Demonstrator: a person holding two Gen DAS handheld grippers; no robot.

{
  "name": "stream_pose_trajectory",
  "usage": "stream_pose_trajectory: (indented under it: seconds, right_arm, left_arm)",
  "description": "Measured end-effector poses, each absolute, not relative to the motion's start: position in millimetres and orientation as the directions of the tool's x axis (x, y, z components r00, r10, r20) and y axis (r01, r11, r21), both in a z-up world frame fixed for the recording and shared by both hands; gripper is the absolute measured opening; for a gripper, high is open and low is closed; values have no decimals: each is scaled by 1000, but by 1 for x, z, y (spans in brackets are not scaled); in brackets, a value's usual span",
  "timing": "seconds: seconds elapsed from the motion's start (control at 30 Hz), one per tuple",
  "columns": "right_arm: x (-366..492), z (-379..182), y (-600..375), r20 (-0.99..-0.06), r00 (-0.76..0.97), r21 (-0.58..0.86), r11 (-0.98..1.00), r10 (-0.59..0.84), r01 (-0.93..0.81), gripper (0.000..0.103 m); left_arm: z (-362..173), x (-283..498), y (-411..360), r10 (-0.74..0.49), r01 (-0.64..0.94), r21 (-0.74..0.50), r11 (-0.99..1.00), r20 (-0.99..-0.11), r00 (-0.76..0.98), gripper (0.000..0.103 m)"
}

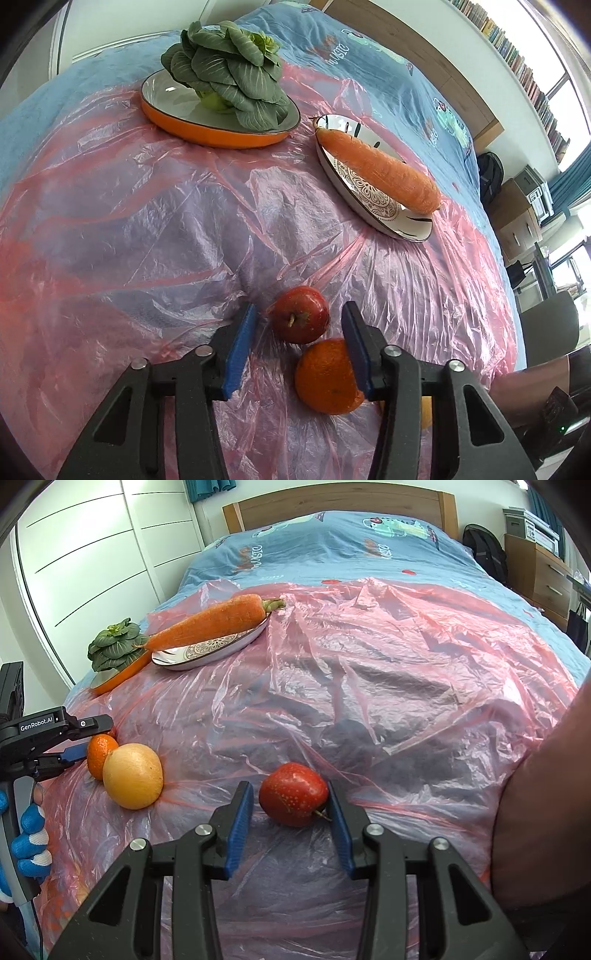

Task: Organize fruits
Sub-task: 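Close the left tool on a red apple while the right tool grasps a red tomato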

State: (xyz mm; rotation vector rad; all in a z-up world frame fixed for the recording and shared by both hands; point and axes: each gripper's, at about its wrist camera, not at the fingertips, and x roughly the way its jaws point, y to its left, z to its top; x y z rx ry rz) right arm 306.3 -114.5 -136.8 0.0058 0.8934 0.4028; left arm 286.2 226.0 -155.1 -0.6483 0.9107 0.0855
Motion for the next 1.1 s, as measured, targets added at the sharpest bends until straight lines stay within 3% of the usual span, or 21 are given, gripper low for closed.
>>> stream_pose_trajectory:
  seconds: [0.07,0.17,0.3,0.43,1.1]
  right_arm:
    - [306,-136,-114,-756,557,171,925,343,-338,67]
    - [307,-137,-114,-757,556,171,925,343,-338,65]
    - [307,-137,-113,-759,552,173,924,346,-342,55]
    - [307,-134,-112,-759,545,178,919,355,-350,55]
    - [288,-98,-105,-732,555,185,899,395,-396,54]
  left_arm:
    - [-156,286,232,-219,-340,-514,788,-749,625,28]
    - [-156,285,234,-225,-337,-517,787,-749,623,27]
    - [-151,286,227,-197,-325,-476,818,-761,618,27]
    - [-142,286,217,-147,-307,-412,858,-769,622,26]
    - [-92,259,213,-101,-269,-369,890,-733,673,26]
